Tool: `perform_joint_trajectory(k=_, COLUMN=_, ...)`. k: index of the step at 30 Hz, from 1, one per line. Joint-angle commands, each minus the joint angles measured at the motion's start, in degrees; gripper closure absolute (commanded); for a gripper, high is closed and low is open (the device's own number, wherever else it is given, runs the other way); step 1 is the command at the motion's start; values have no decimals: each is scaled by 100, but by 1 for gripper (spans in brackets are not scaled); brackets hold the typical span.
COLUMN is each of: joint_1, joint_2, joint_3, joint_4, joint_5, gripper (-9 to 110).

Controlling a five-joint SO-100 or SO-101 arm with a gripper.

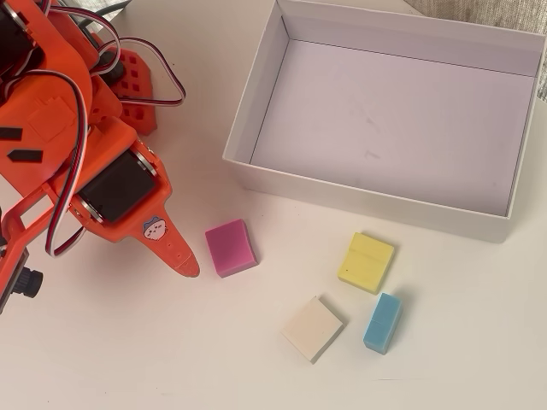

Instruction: Grasp the pink cuboid and put it in the bin.

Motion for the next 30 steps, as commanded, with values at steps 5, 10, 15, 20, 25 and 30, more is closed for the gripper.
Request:
perform_joint_trajectory(k=5, joint_1=18, joint_2=35, joint_3=-18, joint_4=18, joint_5=18, gripper=110)
perform_joint_trajectory(k=10, joint_1=18, joint_2=35, joint_3=-18, joint_4=18, joint_5=18, gripper=110)
perform_joint_trajectory(k=15, joint_1=18, joint_2=35, joint_3=-18, joint_4=18, joint_5=18, gripper=110)
perform_joint_trajectory(k=20, joint_1=18, joint_2=35, joint_3=-18, joint_4=-44, joint_5=-35, gripper=106)
perform_joint_trajectory(k=25, joint_1=70, joint_2=-563, joint_3=-281, joint_4=-580, joint_5=-765, gripper=93)
perform_joint_trajectory(k=30, joint_1=-281, joint_2=-1898, joint_3=-1573, joint_4=-765, joint_5=-1538, gripper=81)
